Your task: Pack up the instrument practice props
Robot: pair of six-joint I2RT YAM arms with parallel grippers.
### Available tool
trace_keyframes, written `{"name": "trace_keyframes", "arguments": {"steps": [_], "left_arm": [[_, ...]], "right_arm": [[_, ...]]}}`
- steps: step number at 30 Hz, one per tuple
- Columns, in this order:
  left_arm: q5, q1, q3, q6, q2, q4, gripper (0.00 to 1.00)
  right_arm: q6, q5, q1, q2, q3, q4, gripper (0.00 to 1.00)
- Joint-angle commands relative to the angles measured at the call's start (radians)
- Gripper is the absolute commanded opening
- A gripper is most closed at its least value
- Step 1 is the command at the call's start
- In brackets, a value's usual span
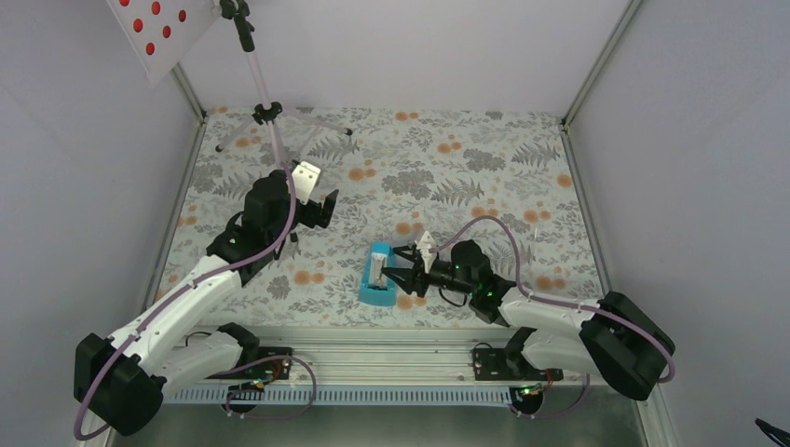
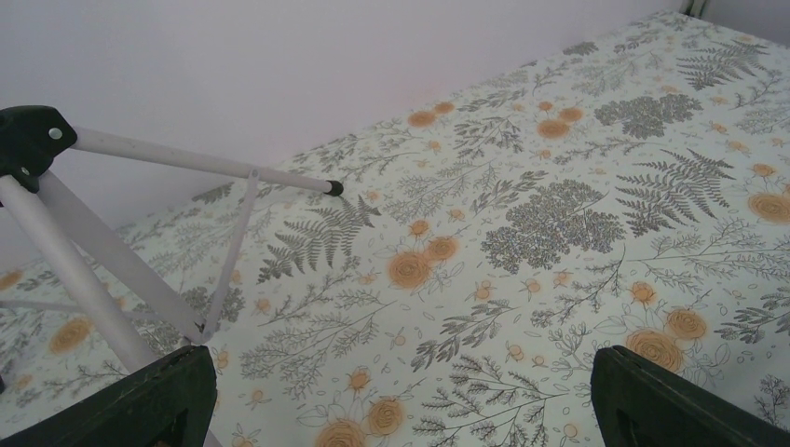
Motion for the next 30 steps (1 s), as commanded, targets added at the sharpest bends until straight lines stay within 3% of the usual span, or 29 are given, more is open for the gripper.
{"name": "trace_keyframes", "arguments": {"steps": [1, 22, 26, 30], "left_arm": [[-0.008, 0.006, 0.033, -0.003, -0.006, 0.003, 1.0], [-0.006, 0.006, 0.031, -0.001, -0.007, 0.002, 1.0], [-0.006, 0.006, 0.031, -0.003, -0.006, 0.002, 1.0], [-0.007, 0.006, 0.031, -0.003, -0.007, 0.001, 1.0]], "right_arm": [[0.021, 0.04, 0.006, 0.024, 0.037, -0.037, 0.59], [0.061, 0.076, 0.006, 0.056, 0.115, -0.125, 0.7], [0.063, 0.074, 0.006, 0.058, 0.121, -0.137, 0.77], [0.058, 0.055, 0.006, 0.043, 0.119, -0.138, 0.92]]}}
